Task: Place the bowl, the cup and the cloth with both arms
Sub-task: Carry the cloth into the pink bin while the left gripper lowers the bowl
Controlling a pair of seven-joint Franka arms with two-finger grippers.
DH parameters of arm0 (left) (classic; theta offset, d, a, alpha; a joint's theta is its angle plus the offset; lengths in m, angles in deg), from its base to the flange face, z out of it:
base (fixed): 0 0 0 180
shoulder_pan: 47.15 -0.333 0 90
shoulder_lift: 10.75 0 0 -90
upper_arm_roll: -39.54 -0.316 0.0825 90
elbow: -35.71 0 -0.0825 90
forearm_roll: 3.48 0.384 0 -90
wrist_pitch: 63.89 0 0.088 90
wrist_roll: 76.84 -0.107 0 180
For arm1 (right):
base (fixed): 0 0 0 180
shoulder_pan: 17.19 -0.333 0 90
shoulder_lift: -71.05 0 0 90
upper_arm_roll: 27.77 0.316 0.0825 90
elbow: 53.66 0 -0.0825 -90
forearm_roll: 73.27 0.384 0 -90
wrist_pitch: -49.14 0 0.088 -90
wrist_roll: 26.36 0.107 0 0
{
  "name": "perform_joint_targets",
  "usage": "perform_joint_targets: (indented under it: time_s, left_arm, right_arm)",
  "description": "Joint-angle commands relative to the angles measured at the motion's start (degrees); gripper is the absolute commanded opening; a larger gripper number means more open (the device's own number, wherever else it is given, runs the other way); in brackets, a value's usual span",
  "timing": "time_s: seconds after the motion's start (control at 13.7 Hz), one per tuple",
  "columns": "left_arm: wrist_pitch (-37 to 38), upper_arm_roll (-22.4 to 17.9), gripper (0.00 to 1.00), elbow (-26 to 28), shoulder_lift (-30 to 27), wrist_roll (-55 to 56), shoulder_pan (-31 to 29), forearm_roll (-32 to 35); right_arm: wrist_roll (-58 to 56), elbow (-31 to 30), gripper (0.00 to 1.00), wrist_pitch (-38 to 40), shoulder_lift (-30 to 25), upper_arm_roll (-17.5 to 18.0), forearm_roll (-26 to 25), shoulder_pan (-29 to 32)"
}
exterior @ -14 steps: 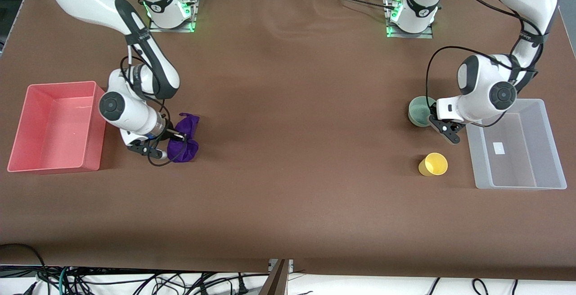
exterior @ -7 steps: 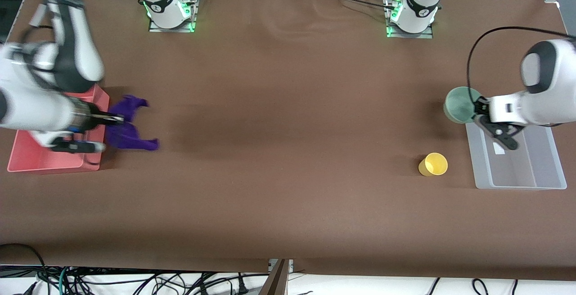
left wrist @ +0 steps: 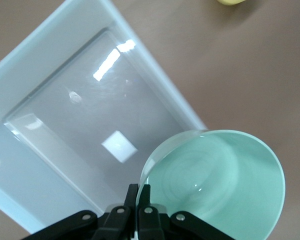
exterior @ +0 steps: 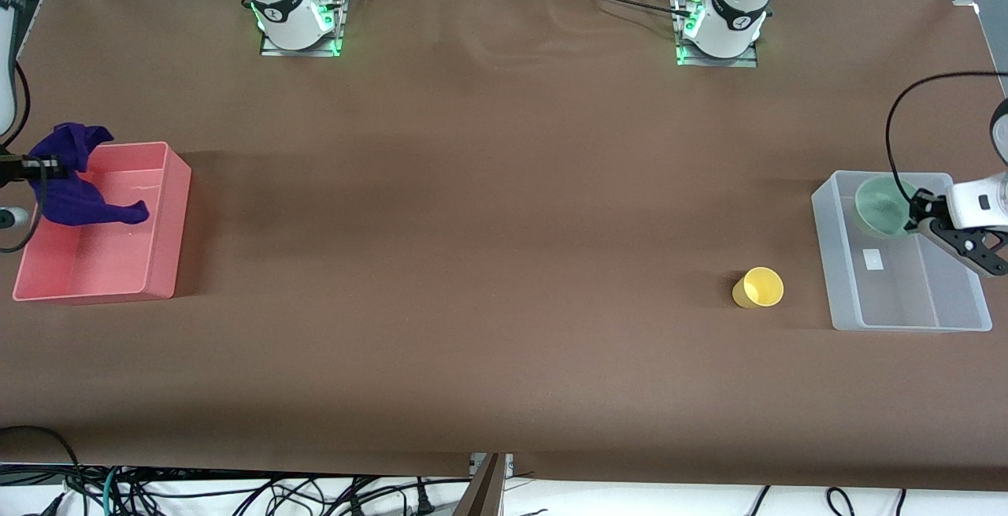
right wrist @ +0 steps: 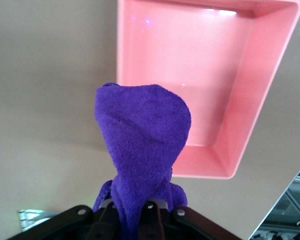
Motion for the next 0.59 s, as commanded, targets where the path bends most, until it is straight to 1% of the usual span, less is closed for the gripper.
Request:
perform_joint_targets:
  time_s: [0.0,0.07,0.22,0.37,0.44,0.51]
  left_arm:
    - [-6.8,0.7,0.00,-2.3,6.7,-3.3,-3.0,0.3]
    - [-8.8,0.8,0.00,-2.3,8.3,-3.4,-3.8,0.2]
    - [-11.8,0.8,0.00,-2.3,10.7,-4.4,-4.8,0.1]
    - [-13.2,0.8,0.00,-2.3,12.0,-4.3,-5.0,0.0]
    - [-13.1,0.8,0.16,-2.3,12.1,-4.0,-5.0,-0.1]
    - [-13.1,0.8,0.56,-2.3,12.0,-3.7,-4.9,-0.1]
  right_arm:
    - [-3.4,-6.9,0.00,-7.8,0.9,-2.0,-0.9,1.3]
    - [-4.6,-9.2,0.00,-11.5,1.5,-2.9,-0.9,1.6]
    - [-5.9,-12.4,0.00,-17.0,4.0,-3.3,-0.4,3.0]
    - [-5.8,-14.9,0.00,-22.2,6.6,-4.3,0.2,3.2]
    - [-5.7,-16.4,0.00,-24.3,7.1,-4.3,0.4,3.3]
    - [-5.3,-17.4,0.00,-26.4,7.9,-4.3,1.8,3.4]
